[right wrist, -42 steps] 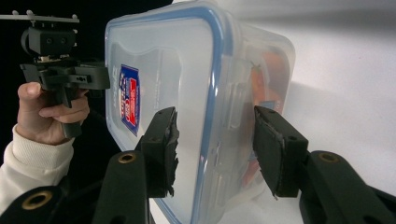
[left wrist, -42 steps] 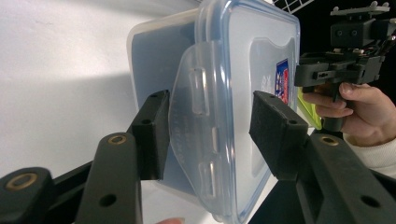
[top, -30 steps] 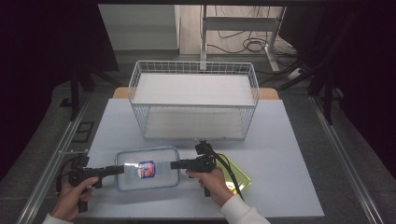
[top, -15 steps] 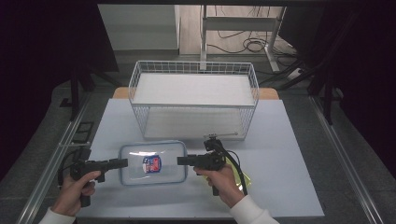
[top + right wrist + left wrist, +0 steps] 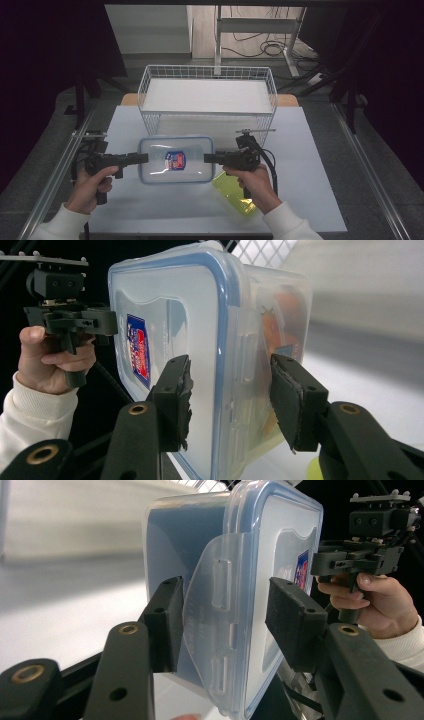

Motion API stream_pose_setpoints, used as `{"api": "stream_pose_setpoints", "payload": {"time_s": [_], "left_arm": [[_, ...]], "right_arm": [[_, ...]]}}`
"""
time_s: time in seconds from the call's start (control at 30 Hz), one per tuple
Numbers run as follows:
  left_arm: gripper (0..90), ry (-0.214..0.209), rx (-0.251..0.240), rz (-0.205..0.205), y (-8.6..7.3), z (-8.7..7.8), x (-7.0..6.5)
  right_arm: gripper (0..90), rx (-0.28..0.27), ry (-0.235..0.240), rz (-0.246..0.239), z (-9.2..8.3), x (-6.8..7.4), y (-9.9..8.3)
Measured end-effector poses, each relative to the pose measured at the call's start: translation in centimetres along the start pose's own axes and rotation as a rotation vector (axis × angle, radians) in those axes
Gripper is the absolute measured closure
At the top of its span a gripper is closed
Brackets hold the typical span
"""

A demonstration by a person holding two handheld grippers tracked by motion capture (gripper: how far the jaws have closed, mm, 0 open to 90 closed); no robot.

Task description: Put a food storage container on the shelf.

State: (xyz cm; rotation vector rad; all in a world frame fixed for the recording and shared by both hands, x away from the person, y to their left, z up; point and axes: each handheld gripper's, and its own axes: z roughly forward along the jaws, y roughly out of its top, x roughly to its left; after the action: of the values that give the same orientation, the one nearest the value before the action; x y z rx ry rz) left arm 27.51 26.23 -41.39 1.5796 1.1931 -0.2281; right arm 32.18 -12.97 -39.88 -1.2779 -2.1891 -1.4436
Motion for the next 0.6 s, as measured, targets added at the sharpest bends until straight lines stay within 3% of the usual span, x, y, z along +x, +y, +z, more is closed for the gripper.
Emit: {"api": "stream_pose_setpoints", "payload": {"time_s": [0.27,0.6], "left_arm": [[50.4,-0.021,-0.014,0.040,3.3,1.0,-1.8],[50.4,-0.024,-0.023,0.073,7.2,2.3,-3.7]], "right_arm": [[52.6,-0.039,-0.022,-0.031,-2.7,0.5,2.7],[52.6,-0.078,-0.028,-0.051,-5.1,0.0,5.8]]}}
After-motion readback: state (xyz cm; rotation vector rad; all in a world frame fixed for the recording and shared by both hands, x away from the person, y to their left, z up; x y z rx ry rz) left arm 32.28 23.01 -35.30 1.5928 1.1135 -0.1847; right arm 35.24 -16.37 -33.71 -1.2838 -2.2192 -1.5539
